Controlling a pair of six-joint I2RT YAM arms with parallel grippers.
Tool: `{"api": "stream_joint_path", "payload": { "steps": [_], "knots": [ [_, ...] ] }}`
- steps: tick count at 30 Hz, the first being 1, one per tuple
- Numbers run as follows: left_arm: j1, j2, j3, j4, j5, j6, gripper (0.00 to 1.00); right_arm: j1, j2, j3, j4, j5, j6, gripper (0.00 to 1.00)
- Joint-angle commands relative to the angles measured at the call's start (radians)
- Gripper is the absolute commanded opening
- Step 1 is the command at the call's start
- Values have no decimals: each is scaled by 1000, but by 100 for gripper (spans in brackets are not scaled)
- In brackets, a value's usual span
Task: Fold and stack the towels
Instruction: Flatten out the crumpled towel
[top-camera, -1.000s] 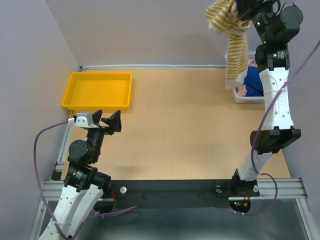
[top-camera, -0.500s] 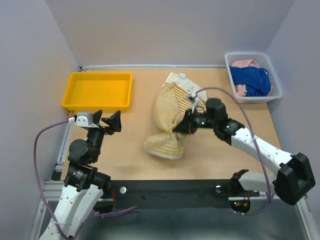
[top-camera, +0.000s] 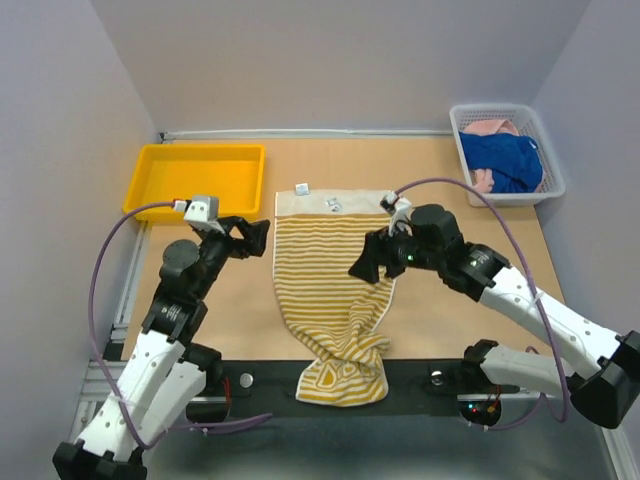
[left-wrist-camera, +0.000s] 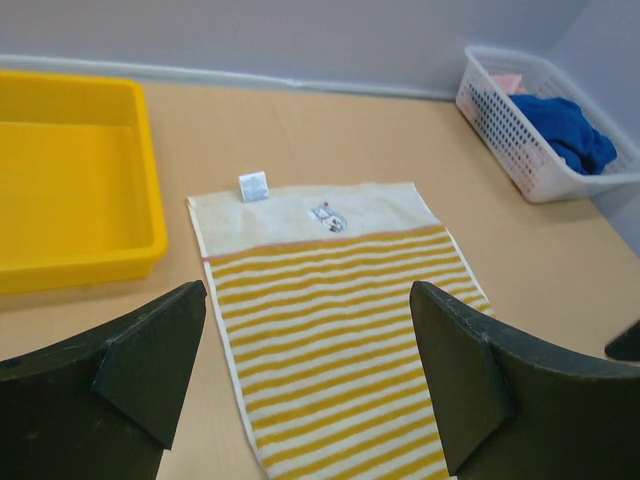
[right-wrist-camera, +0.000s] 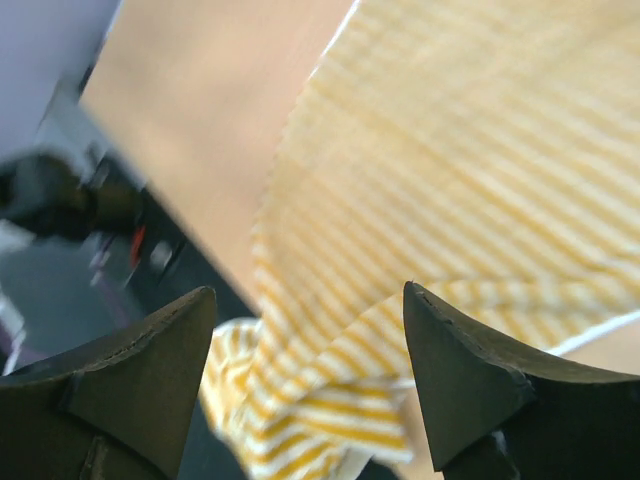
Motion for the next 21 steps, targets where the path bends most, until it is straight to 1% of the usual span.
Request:
{"api": "stream_joint_path", "payload": {
  "steps": [1, 2, 3, 4, 5, 6, 7, 9, 10, 12, 13, 14, 15, 16, 17, 19, 21],
  "knots": [
    [1, 190, 122, -2, 96, -35, 94, -133, 108, 133, -91, 358, -161, 79],
    [1, 227, 141, -15, 82, -38, 94, -246, 138, 150, -72, 326, -188, 77],
    [2, 303, 178, -41, 71, -40, 94, -296, 208, 170, -59, 312, -201, 75],
    [1, 342, 178, -41, 59, -40, 94, -338, 244, 187, -45, 312, -215, 75],
    [1, 383, 217, -67, 30, -43, 94, -387, 280, 232, -23, 280, -229, 74],
    [1, 456, 256, -87, 11, -43, 94, -399, 363, 255, -15, 282, -258, 74],
    [1, 494, 274, -98, -28, -43, 94, -425, 403, 279, 1, 277, -267, 74],
    [-1, 566, 313, -111, -64, -49, 94, -453, 490, 358, 16, 265, -272, 74],
    [1, 634, 354, -121, -103, -45, 93, -479, 576, 416, 31, 257, -269, 71],
    [1, 702, 400, -125, -114, -40, 92, -497, 648, 481, 37, 245, -275, 66],
    [1, 766, 429, -127, -118, -31, 91, -505, 693, 512, 41, 234, -293, 64],
    [-1, 796, 481, -159, -122, -26, 89, -508, 759, 541, 39, 225, -303, 63],
    [-1, 825, 507, -168, -121, -15, 89, -508, 791, 603, 41, 220, -326, 62],
    [-1, 871, 527, -177, -125, -2, 89, -508, 819, 631, 41, 207, -336, 59],
    [-1, 893, 567, -180, -139, 12, 89, -508, 875, 662, 41, 181, -344, 59],
    [-1, 949, 615, -184, -162, 40, 89, -508, 925, 729, 44, 148, -376, 59],
    [-1, 1004, 646, -191, -168, 49, 89, -508, 994, 765, 42, 153, -396, 59]
  ]
}}
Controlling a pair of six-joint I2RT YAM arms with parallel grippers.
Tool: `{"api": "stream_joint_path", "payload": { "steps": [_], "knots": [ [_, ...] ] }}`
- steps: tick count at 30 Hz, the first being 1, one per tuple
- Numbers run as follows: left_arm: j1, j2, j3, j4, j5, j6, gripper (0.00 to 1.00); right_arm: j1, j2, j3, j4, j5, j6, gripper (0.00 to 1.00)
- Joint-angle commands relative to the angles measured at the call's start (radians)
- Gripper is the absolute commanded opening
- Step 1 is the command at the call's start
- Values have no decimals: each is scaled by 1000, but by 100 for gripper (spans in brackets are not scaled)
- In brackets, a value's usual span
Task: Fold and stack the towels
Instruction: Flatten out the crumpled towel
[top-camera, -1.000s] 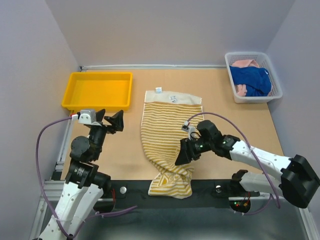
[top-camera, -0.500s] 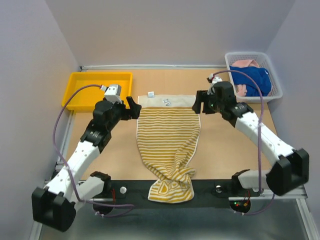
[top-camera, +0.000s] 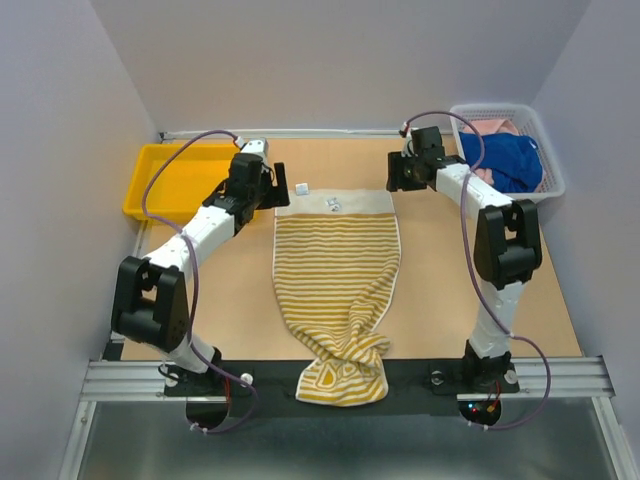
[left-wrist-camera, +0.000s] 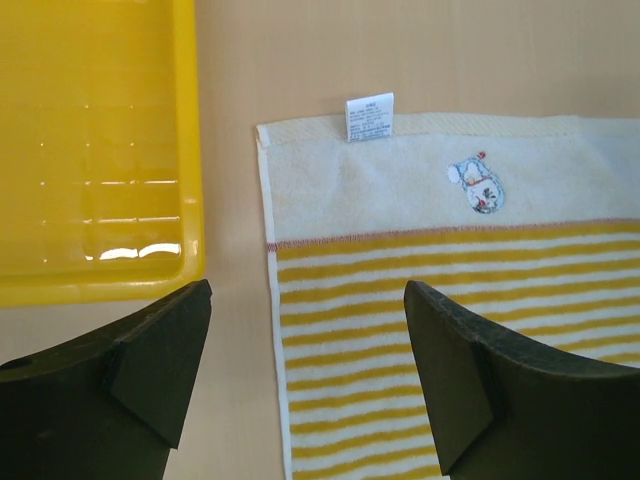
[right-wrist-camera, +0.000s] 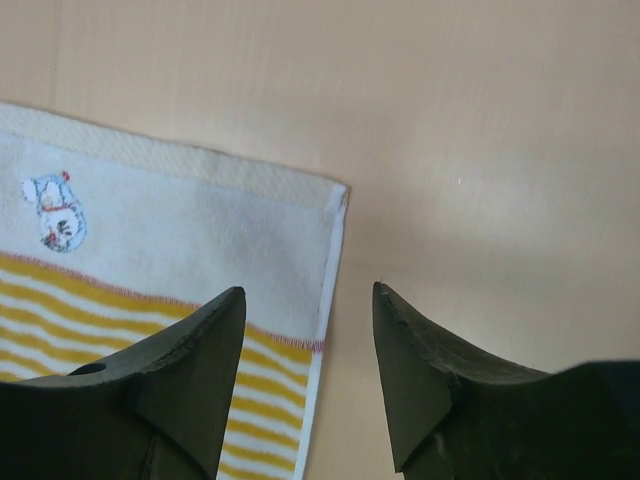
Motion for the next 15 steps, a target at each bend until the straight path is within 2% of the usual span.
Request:
{"api": "stream_joint_path", "payload": {
  "steps": [1, 5, 15],
  "knots": [
    [0, 47, 104, -20, -48, 59, 89, 1, 85, 115, 28, -38, -82, 59],
    [-2, 115, 167, -41, -25, 87, 86, 3, 154, 166, 37, -40, -125, 61],
    [0, 143, 179, -46, -61, 157, 86, 29, 260, 209, 37, -46, -217, 64]
  ]
}}
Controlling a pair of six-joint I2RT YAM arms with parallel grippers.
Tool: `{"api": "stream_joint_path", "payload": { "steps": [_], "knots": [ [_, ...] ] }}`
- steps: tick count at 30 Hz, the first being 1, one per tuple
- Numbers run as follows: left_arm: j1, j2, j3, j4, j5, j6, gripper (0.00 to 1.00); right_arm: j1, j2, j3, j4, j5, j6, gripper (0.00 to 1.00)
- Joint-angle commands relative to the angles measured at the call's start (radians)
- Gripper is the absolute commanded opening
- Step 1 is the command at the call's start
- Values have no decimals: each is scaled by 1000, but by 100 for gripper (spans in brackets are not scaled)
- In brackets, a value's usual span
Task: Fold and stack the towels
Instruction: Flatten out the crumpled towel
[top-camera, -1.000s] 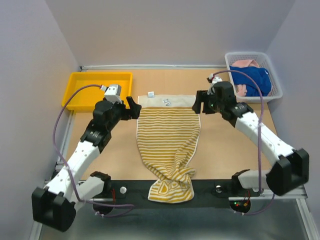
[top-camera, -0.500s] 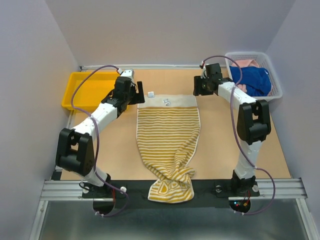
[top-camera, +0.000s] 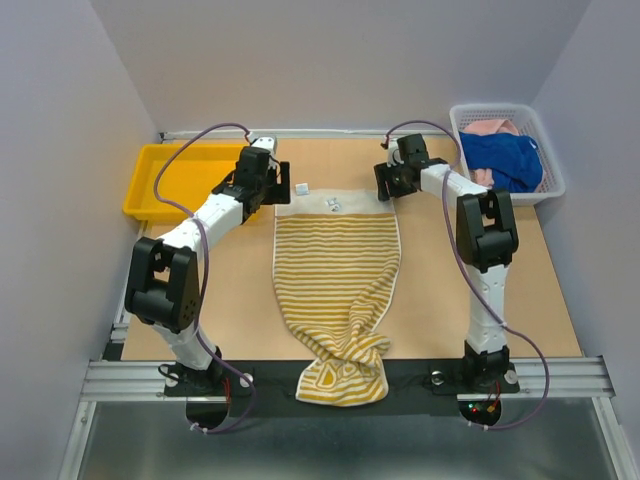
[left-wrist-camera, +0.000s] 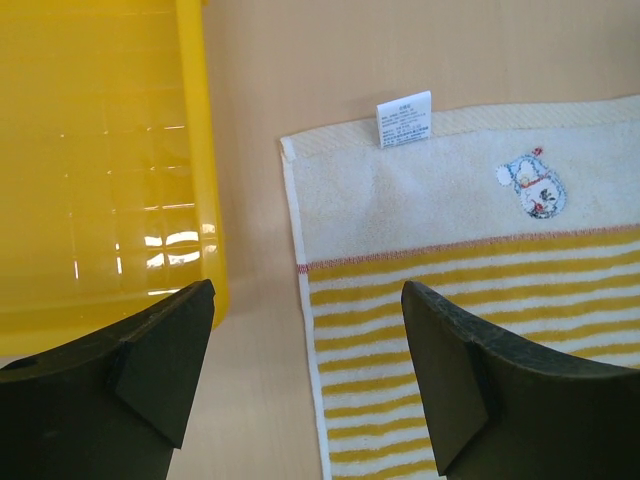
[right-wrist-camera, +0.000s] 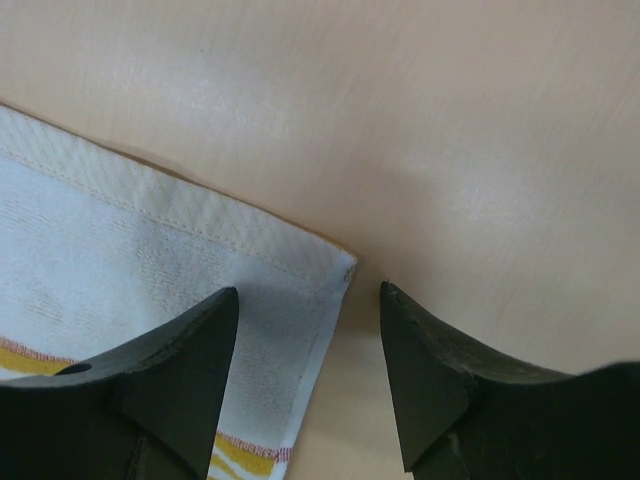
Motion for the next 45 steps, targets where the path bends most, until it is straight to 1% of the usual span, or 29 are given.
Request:
{"api": "stream_joint_path", "payload": {
  "steps": [1, 7, 10, 11, 12, 13, 16, 17, 20, 24, 26, 29, 34, 35, 36, 37, 45],
  "knots": [
    [-2, -8, 51, -1, -22, 42, 86, 19, 18, 63, 26, 17, -51, 65],
    [0, 1, 51, -5, -13, 53, 87, 22, 64, 72, 25, 48, -71, 65],
    [-4, 10, 57, -8, -8, 64, 87, 24, 73, 60, 12, 85, -80, 59],
    [-5, 10, 62, -6, -7, 67, 87, 24, 72, 48, 6, 94, -83, 52],
    [-5, 13, 65, -8, -5, 68, 87, 24, 69, 40, 2, 114, -89, 48],
    [-7, 16, 76, -8, -2, 75, 87, 24, 61, 33, 0, 122, -102, 39],
    [-14, 29, 97, -9, -1, 90, 87, 22, 52, 16, -3, 174, -140, 26],
    [-17, 33, 115, -14, -1, 91, 87, 22, 50, 13, -3, 188, -154, 18],
    [-28, 55, 155, -18, -1, 95, 87, 13, 38, 8, -2, 243, -212, 10],
    [-34, 116, 221, -17, -1, 87, 87, 1, 30, 10, -1, 244, -266, 2],
    [-36, 169, 255, -17, -2, 79, 86, 1, 26, 8, -3, 237, -277, 0],
    [-37, 246, 344, -21, -13, 50, 81, 1, 10, -3, -2, 183, -280, 1],
    [-40, 360, 453, -35, -14, 21, 80, 1, 0, -23, -3, 133, -272, 0],
    [-40, 395, 485, -43, -19, 19, 75, 1, 1, -24, -2, 131, -271, 0],
    [-40, 410, 499, -46, -21, 18, 75, 1, 1, -27, -1, 132, -271, 1],
    [-40, 435, 510, -46, -21, 19, 70, 1, 3, -29, -1, 131, -272, 0],
    [-40, 532, 570, -52, -59, 29, 69, 2, 7, -38, -1, 109, -271, 1]
  ]
}}
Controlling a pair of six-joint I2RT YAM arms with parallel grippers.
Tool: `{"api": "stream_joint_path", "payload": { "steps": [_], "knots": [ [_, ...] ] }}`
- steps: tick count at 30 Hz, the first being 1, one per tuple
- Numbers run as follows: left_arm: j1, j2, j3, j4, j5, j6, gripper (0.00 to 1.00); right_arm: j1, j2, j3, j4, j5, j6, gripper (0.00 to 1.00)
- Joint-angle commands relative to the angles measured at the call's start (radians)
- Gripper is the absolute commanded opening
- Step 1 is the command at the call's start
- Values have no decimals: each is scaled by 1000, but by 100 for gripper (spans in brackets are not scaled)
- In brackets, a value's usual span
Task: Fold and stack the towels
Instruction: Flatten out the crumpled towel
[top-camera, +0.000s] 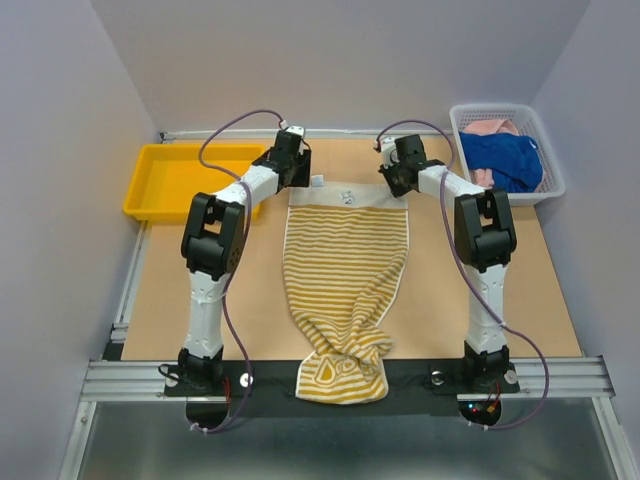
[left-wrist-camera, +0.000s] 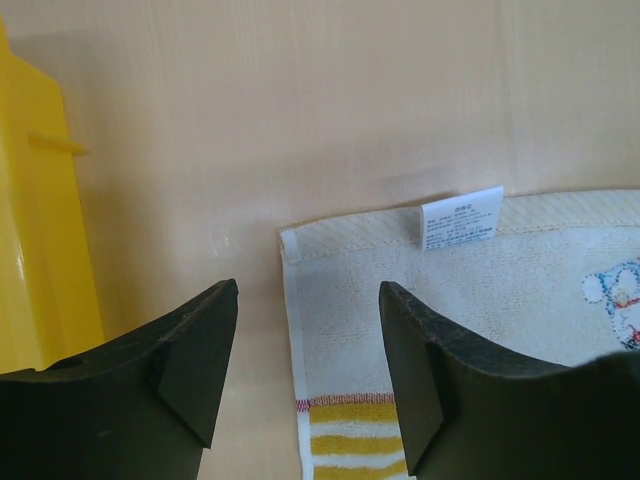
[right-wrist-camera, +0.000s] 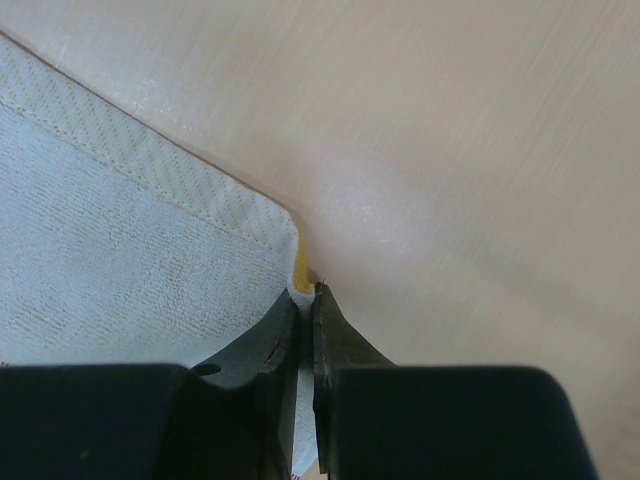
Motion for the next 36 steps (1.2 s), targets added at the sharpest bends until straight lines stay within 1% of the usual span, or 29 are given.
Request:
{"api": "stream_joint_path", "payload": {
  "steps": [1, 6, 19, 20, 21, 22, 23, 25, 26, 28, 29, 32, 36],
  "knots": [
    [-5, 18, 75, -4, -34, 1, 69, -7, -10, -40, -53, -23, -6, 0],
    [-5, 64, 101, -18, -14, -8, 69, -5, -4, -44, -51, -35, -5, 1],
    [-6, 149, 119, -53, -30, -14, 69, 1, 2, -51, -51, -49, 1, 0],
    [-6, 156, 119, -59, -23, -17, 65, 1, 2, -51, -51, -49, 1, 1],
    [-8, 159, 115, -64, -16, -21, 63, 1, 2, -52, -51, -47, 1, 0],
    [-6, 162, 113, -65, -14, -22, 58, 1, 2, -54, -53, -49, 0, 0],
    [-6, 166, 110, -71, -10, -22, 50, 2, -1, -57, -51, -47, 0, 1],
    [-8, 167, 103, -76, -5, -23, 46, 1, -3, -57, -51, -46, -2, 1],
    [-9, 169, 99, -81, 0, -22, 38, 1, -4, -57, -51, -47, -2, 1],
    [-9, 169, 96, -85, 3, -23, 30, 1, -6, -57, -51, -44, -2, 0],
    [-8, 167, 90, -84, 4, -25, 21, 1, -7, -54, -51, -44, 0, 1],
    [-9, 158, 86, -85, 0, -12, 0, 1, -10, -43, -53, -44, 12, 1],
    [-8, 100, 93, -90, -39, 23, 0, 1, -48, 5, -53, -26, 41, 1]
  ]
}}
